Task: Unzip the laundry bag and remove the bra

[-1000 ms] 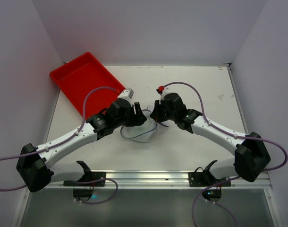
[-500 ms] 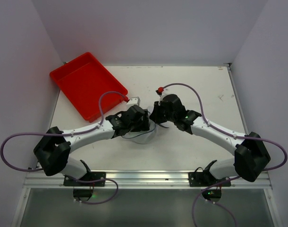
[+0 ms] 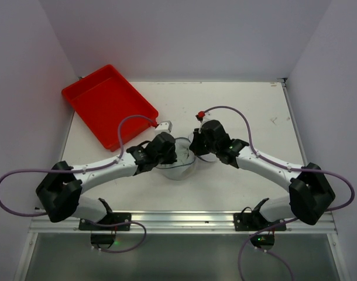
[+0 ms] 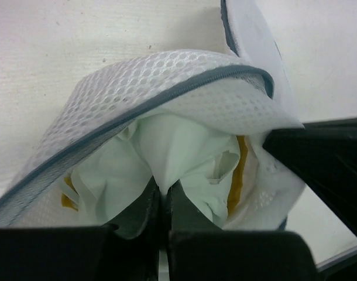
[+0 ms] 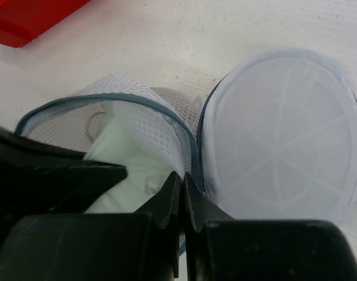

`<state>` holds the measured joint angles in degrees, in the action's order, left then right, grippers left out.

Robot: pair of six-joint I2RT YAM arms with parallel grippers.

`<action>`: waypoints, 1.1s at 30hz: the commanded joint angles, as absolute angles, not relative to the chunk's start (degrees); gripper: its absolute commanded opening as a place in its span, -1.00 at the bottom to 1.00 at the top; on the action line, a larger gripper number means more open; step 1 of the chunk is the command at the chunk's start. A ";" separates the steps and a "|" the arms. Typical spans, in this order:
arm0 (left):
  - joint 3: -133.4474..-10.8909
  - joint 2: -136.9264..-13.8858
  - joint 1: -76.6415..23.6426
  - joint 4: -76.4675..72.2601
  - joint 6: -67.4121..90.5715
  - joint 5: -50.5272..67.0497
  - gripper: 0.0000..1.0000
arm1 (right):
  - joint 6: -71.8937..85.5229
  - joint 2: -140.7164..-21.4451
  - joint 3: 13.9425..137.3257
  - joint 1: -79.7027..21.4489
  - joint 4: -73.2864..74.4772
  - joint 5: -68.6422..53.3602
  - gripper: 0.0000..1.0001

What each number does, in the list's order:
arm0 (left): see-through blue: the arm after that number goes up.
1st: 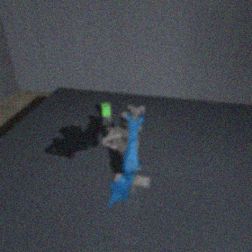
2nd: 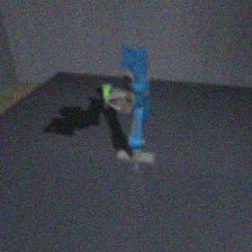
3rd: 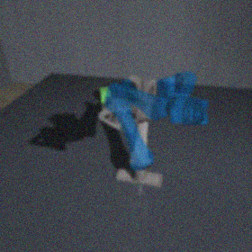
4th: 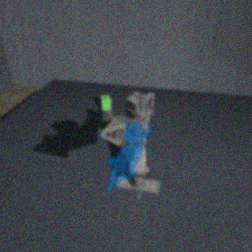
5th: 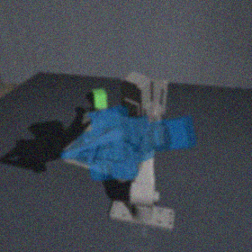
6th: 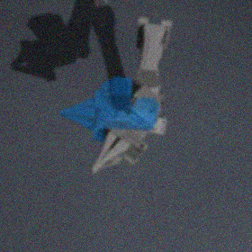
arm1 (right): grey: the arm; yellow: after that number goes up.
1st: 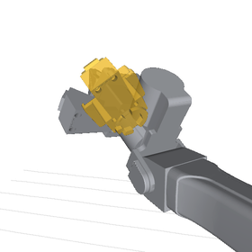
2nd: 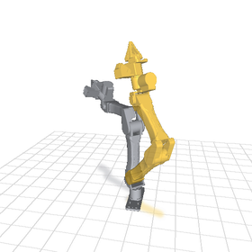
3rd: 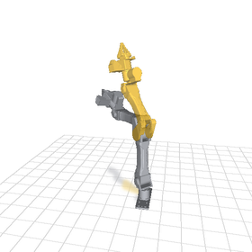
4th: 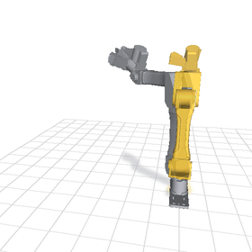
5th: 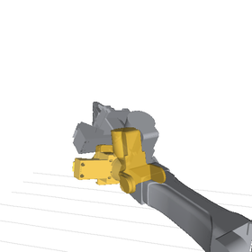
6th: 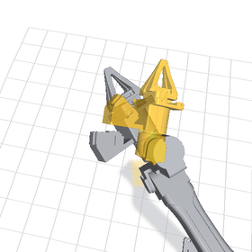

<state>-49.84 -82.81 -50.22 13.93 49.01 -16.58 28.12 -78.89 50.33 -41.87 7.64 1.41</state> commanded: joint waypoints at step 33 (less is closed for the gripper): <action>-86.01 -78.91 -3.61 9.92 30.04 -9.00 -1.00 | 25.58 -77.61 50.98 -39.38 10.37 3.69 -1.00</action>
<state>-77.08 -78.06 -7.86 9.61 29.71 -14.13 26.87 -80.23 50.00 -39.35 9.93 4.71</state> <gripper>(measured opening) 0.035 0.014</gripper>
